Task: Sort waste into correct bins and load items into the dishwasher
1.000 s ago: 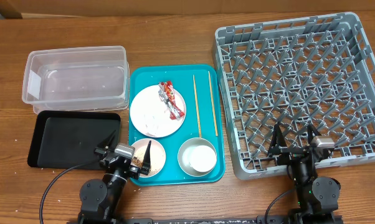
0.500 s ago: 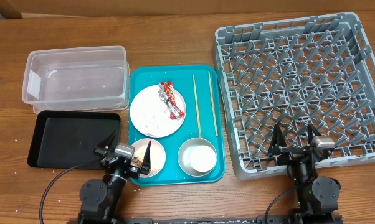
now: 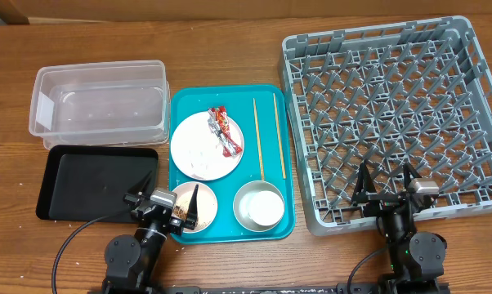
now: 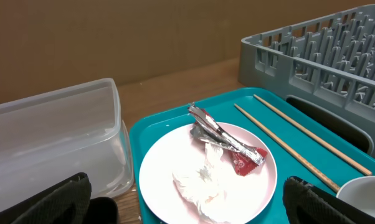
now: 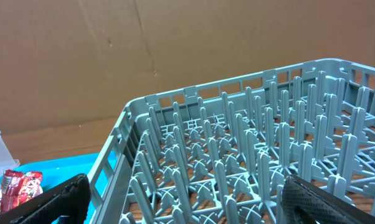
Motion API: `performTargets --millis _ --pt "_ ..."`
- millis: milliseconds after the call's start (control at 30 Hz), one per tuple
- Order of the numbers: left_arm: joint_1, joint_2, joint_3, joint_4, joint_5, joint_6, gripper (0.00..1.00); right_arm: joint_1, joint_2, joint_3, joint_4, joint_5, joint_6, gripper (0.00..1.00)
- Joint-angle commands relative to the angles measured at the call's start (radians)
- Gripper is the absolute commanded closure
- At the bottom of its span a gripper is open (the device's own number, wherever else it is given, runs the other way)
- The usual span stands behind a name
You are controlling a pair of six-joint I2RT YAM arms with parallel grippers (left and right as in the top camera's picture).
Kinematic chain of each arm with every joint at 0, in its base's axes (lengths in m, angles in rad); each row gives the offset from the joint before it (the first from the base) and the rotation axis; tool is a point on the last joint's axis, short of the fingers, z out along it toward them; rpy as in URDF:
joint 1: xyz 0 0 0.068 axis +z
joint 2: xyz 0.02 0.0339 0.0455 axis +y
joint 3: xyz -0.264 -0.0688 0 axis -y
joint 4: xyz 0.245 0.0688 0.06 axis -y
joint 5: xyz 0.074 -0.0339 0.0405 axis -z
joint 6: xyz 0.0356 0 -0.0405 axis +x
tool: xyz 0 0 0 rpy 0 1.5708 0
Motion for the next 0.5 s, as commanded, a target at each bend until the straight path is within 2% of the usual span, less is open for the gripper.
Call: performTargets --millis 0,400,467 --pt "-0.007 -0.006 -0.003 -0.003 0.011 0.0 0.0 -0.005 -0.011 -0.01 0.005 -0.006 -0.003 0.0" --pt "-0.007 -0.006 -0.003 -0.002 0.012 -0.001 0.0 -0.005 -0.011 -0.01 0.005 -0.006 -0.003 0.0" --pt "-0.007 -0.006 -0.003 0.002 0.063 -0.017 0.0 -0.005 -0.011 -0.01 0.005 -0.006 -0.003 0.0"
